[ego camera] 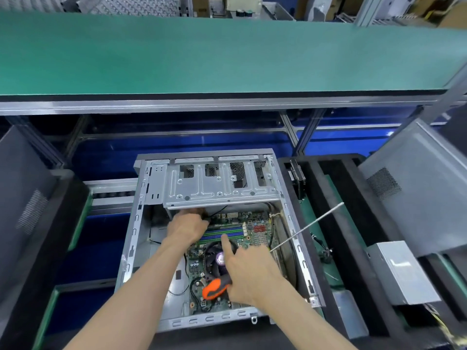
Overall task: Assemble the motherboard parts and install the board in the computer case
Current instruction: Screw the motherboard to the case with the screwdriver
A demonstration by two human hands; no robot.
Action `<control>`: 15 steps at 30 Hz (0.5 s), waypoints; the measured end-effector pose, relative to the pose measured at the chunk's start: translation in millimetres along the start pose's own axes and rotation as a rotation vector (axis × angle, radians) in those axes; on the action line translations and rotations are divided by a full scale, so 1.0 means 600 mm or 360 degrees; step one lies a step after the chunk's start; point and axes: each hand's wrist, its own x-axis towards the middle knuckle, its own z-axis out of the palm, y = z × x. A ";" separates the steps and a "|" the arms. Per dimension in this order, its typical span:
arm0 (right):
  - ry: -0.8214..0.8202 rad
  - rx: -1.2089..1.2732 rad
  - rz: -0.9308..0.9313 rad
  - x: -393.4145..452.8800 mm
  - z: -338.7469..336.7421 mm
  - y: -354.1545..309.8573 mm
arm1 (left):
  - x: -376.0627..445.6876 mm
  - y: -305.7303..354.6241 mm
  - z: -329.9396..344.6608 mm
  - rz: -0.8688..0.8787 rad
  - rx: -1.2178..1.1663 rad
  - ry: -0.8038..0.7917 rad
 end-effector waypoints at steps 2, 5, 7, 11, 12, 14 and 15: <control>0.0000 0.0005 0.0016 0.004 0.010 0.004 | 0.012 0.005 -0.004 0.0001 0.0162 -0.0063; 0.0014 0.0009 -0.0018 0.014 0.023 0.008 | 0.026 0.012 0.000 0.0029 0.0188 -0.0105; 0.0012 0.0006 -0.0030 0.019 0.025 0.011 | 0.030 0.016 0.007 0.0054 0.0142 -0.0115; -0.0048 0.0030 -0.0055 0.022 0.021 0.012 | 0.036 0.021 0.017 0.0166 0.0015 -0.0100; -0.0049 0.0027 -0.0070 0.022 0.019 0.011 | 0.036 0.022 0.017 0.0169 -0.0014 -0.0150; -0.0042 0.0009 -0.0090 0.019 0.013 0.008 | 0.038 0.024 0.016 0.0153 -0.0073 -0.0204; -0.0037 0.0001 -0.0095 0.018 0.011 0.006 | 0.038 0.025 0.016 0.0164 -0.0081 -0.0194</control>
